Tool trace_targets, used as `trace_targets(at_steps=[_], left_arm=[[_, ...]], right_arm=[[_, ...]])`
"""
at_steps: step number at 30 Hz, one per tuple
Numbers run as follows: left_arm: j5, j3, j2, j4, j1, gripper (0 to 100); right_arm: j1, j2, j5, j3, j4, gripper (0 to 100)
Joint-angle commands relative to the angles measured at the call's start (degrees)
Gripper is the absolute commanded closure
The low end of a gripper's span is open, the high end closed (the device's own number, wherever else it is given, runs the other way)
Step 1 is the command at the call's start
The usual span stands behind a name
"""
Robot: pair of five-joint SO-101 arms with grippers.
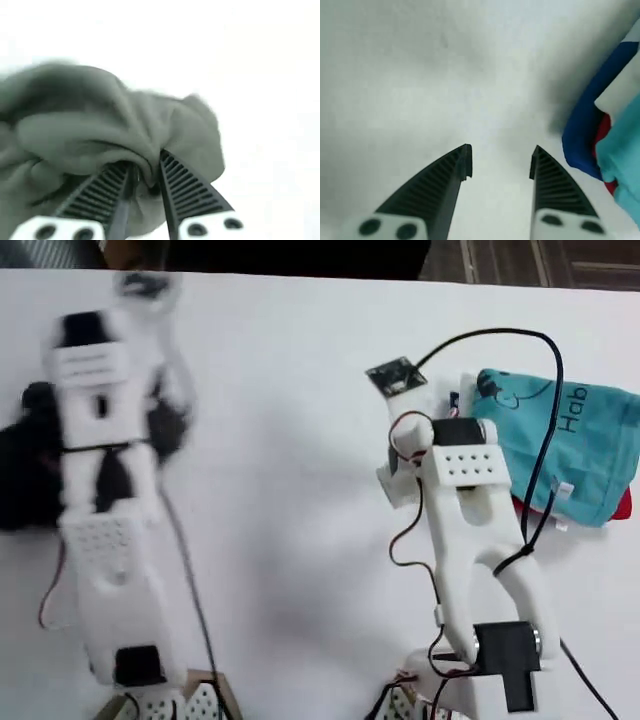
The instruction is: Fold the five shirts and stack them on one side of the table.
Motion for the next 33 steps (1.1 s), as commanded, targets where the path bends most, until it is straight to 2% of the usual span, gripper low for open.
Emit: trace_targets(at_steps=[1,4,11,13,16,17,22,26,29,33], left_arm=[[3.87,0.4,-11.6,1.05,9.76,97],[5.54,6.64,-17.85,1.05,14.15,97],[5.01,27.12,-30.24,0.97,20.13,97],[2.64,30.99,-33.41,0.97,20.84,92],[-3.78,34.15,-38.15,0.88,19.69,79],[-4.75,34.15,-39.74,0.88,17.93,76],[-9.23,34.51,-46.24,0.44,3.78,77],[-10.02,35.91,-44.31,-1.14,-9.14,77],[-10.02,40.75,-39.21,-6.07,-15.21,77],[-10.11,46.55,-29.36,-16.44,-19.08,77]], right_arm=[[-0.04,-2.77,-5.89,1.85,-6.9,80.1],[-0.04,-2.77,-9.93,4.57,-10.15,80.1],[-0.22,-3.03,-10.9,10.64,-14.02,80.1],[-0.31,-2.86,-10.9,10.9,-14.81,80.1],[-0.48,-2.77,-10.9,10.9,-14.81,80.1],[-0.48,-2.77,-10.9,10.9,-14.99,80.1],[-0.4,-2.68,-10.9,11.08,-16.4,80.1],[-0.48,-2.68,-10.9,13.36,-19.03,80.1],[-0.57,-2.77,-10.9,15.3,-21.05,80.1],[-0.57,-3.21,-10.9,15.38,-21.05,80.1]])
